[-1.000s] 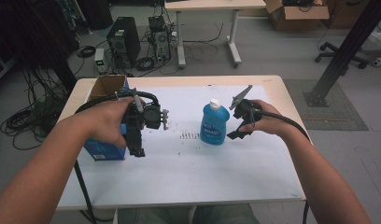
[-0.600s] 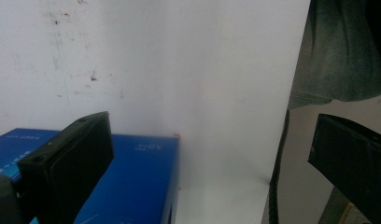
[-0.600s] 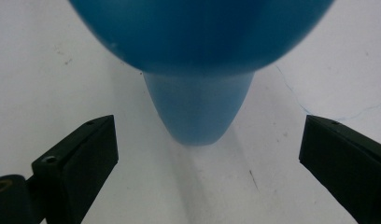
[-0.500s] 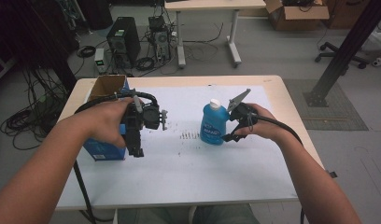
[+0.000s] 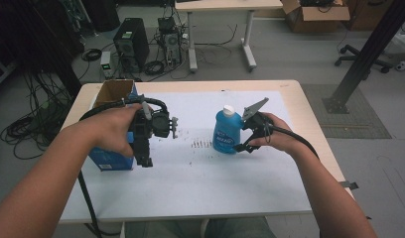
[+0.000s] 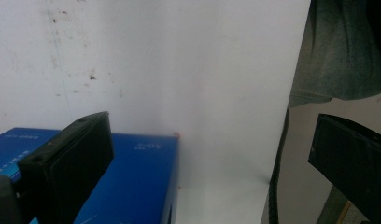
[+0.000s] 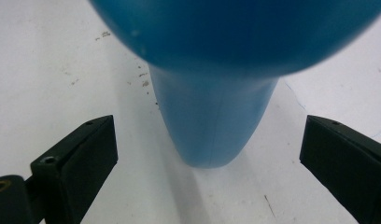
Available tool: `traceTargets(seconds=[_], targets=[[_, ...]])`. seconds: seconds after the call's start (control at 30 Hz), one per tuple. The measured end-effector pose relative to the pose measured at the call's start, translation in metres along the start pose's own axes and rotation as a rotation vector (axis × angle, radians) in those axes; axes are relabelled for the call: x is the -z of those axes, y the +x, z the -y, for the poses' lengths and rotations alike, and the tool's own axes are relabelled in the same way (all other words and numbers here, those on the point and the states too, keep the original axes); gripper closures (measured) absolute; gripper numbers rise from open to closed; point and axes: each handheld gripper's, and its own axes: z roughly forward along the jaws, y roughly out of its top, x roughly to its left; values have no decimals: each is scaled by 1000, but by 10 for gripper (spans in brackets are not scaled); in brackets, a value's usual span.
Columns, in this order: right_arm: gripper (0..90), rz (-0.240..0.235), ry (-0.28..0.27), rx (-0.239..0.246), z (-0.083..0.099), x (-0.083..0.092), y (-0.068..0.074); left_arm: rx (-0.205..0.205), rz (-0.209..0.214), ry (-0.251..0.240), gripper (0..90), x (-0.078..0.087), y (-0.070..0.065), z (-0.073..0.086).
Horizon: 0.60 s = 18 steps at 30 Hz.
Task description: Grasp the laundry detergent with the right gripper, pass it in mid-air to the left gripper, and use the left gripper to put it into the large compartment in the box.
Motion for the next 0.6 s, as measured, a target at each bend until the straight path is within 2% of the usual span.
traceTargets(seconds=[0.33,0.5,0.6], targets=[[37,14,-62,-3,6,-7,2,-5,-1,3,4,1,-1,-4],[34,11,-118,-5,6,-9,3,-6,2,6,4,0,-2,-7],[33,12,-126,-12,6,-10,3,-9,2,9,4,0,-2,-8]])
